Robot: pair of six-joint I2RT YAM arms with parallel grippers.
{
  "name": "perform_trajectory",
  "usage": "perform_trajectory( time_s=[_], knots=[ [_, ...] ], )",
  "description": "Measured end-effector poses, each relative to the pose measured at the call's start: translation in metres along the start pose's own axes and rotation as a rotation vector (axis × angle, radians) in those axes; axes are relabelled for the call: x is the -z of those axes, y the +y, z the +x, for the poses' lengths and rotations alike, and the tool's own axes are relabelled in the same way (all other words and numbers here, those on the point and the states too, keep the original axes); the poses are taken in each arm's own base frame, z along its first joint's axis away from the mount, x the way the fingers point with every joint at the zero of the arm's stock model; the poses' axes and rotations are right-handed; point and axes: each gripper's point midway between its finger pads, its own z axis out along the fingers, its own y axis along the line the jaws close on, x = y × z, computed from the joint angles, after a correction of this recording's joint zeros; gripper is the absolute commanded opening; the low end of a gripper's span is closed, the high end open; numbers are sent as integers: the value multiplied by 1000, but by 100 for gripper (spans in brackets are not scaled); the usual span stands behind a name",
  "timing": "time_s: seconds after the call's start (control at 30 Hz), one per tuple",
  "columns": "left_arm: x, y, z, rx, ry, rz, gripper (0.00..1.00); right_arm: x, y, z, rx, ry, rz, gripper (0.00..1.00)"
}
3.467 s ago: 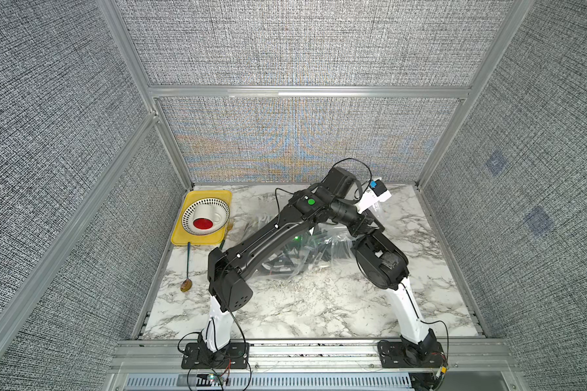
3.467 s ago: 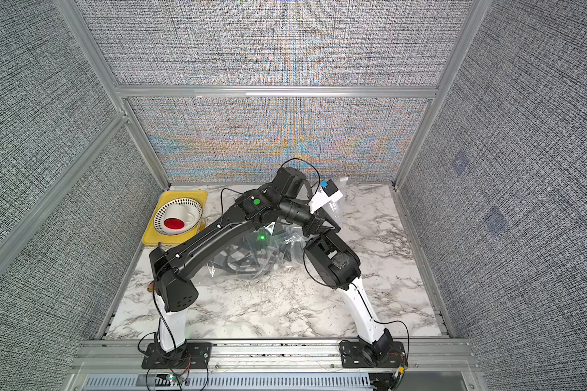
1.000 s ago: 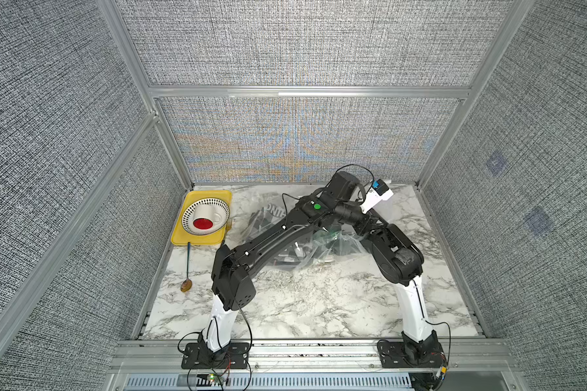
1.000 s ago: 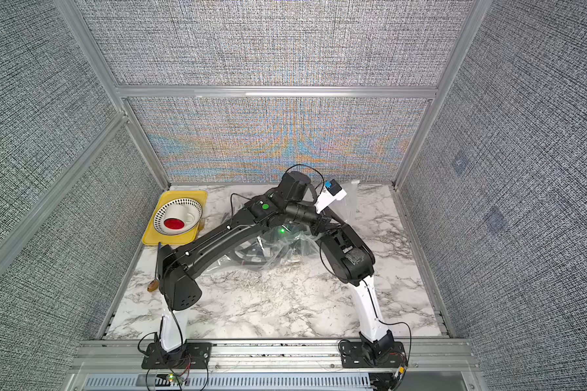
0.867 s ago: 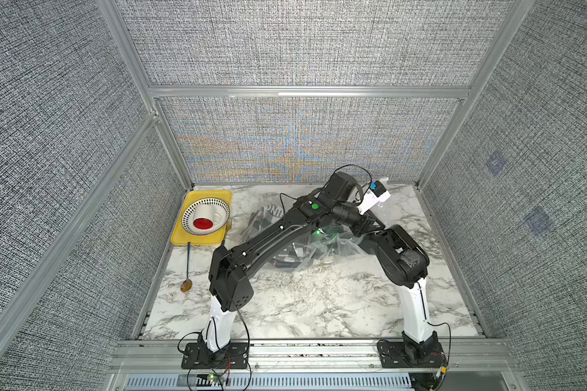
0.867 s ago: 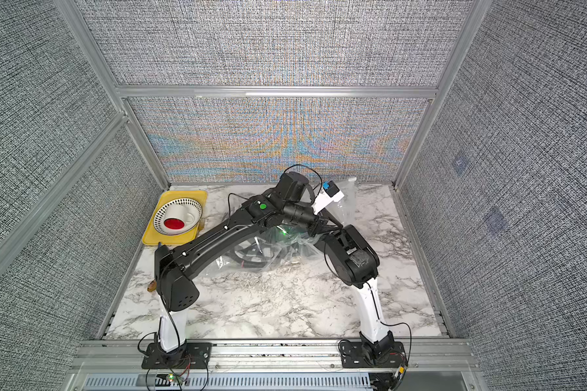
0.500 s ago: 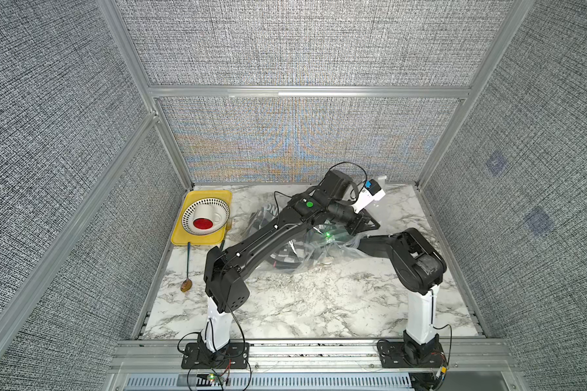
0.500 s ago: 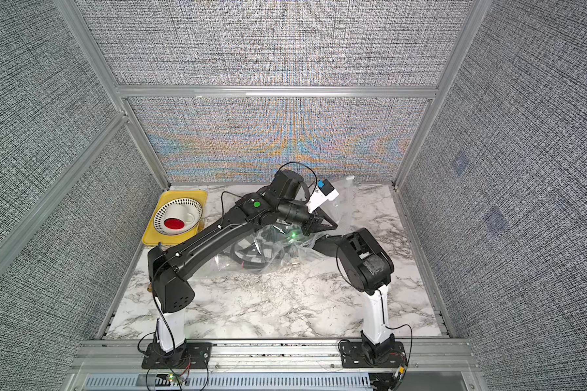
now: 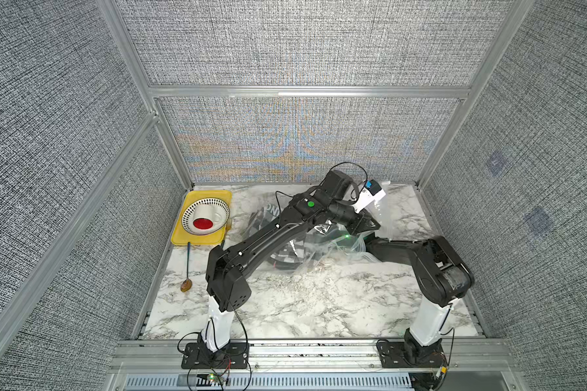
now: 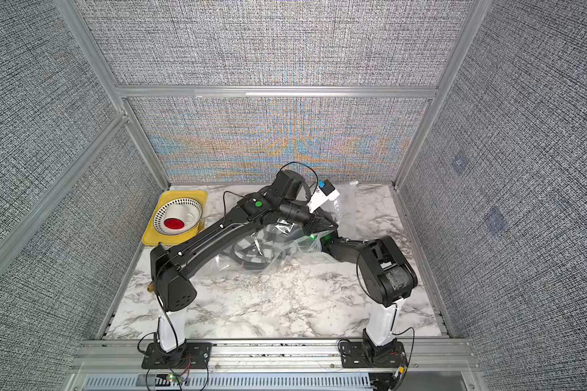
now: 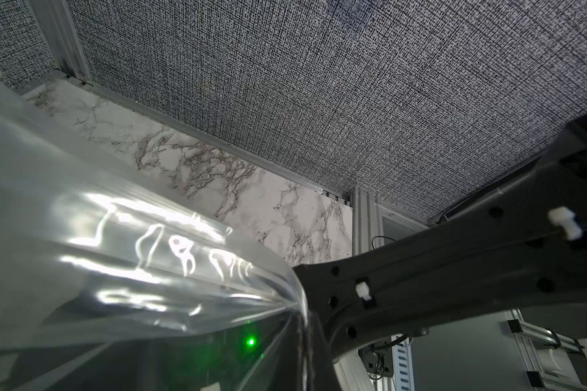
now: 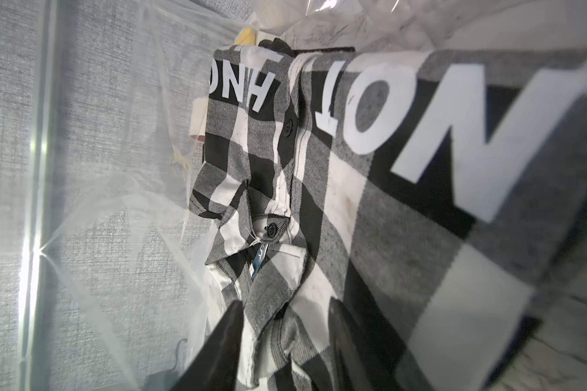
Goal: Place the folded shirt into the vacuum bag
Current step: Place the shirt in the vacuum bag.
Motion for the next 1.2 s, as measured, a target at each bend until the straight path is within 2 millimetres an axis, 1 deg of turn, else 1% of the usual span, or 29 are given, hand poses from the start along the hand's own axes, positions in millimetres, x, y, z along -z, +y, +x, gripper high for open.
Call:
perform_trajectory(
  time_s=[0.13,0.3,0.37,0.6,0.87,1.13,1.2],
  knots=[
    [0,-1,0,4,1,5,0,16,-15,-3,-34,-24,29,37],
    [0,-1,-1,9,-1,5,0,34,-13,-2,-30,-56,37,34],
    [1,-1,-2,7,-4,5,0,41,-17,-1,-34,-67,53,33],
    [1,-2,-3,16,-5,5,0,71,-32,-7,-61,-136,94,33],
    [-7,6,3,28,7,4,0,99,-18,-24,-27,-215,76,33],
    [-11,6,6,39,13,22,0,131,-22,-35,-28,-285,108,33],
    [-13,7,7,45,16,27,0,143,-25,-38,-28,-314,128,33]
  ],
)
